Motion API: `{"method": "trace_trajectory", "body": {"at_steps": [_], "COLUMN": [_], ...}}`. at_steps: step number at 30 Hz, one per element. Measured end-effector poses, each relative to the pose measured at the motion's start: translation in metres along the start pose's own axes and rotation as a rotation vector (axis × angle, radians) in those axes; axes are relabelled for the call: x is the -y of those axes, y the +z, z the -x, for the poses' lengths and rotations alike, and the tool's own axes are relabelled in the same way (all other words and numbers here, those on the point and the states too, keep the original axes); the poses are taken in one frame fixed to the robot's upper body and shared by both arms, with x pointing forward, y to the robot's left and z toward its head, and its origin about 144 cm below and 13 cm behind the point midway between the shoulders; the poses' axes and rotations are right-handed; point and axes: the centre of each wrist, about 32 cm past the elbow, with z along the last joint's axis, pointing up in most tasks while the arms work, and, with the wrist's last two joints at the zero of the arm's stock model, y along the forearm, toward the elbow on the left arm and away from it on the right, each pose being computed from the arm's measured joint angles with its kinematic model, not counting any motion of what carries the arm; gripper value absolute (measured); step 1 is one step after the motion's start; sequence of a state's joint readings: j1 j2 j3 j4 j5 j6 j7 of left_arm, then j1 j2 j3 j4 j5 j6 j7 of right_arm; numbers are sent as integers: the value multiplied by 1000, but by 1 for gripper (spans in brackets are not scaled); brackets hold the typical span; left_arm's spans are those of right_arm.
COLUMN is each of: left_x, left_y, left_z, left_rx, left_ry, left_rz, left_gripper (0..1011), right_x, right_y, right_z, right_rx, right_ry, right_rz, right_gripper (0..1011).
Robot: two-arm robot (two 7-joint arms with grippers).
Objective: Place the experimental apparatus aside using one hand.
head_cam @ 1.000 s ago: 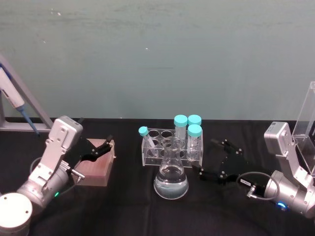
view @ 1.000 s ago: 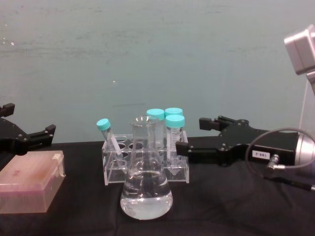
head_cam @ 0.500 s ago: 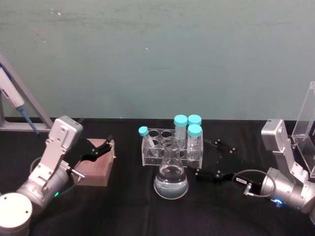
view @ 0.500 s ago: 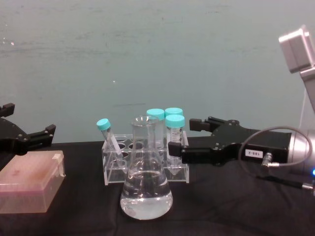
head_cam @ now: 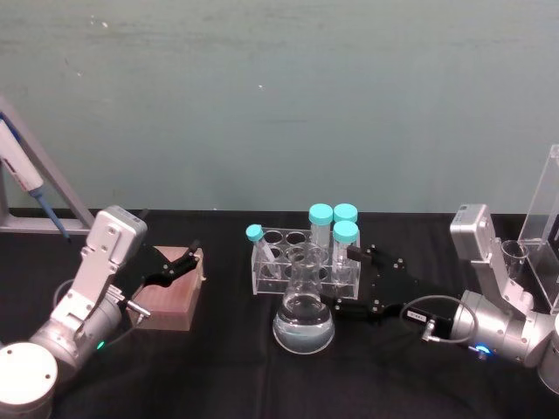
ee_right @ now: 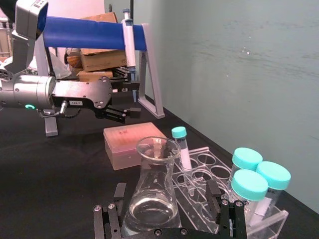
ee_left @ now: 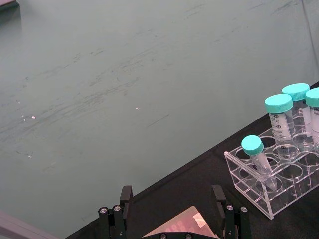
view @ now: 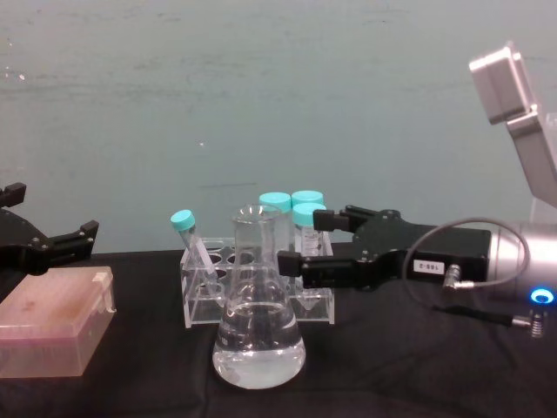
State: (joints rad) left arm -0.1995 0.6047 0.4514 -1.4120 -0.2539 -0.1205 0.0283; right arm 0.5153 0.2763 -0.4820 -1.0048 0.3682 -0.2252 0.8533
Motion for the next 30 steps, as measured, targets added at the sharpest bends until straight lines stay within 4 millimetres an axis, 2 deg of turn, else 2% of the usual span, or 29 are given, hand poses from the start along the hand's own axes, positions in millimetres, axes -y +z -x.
{"method": "trace_trajectory", "body": {"at_steps": [30], "left_x": [0], "left_y": [0], "left_z": [0], "left_rx": [0], "left_ry": [0], "left_rz": [0], "left_gripper": [1000], "right_x": [-30], "right_y": [1], "right_z": [-7], "right_rx": [-13], "right_ry": [60], "right_rz": [3], "right_gripper": [1003]}}
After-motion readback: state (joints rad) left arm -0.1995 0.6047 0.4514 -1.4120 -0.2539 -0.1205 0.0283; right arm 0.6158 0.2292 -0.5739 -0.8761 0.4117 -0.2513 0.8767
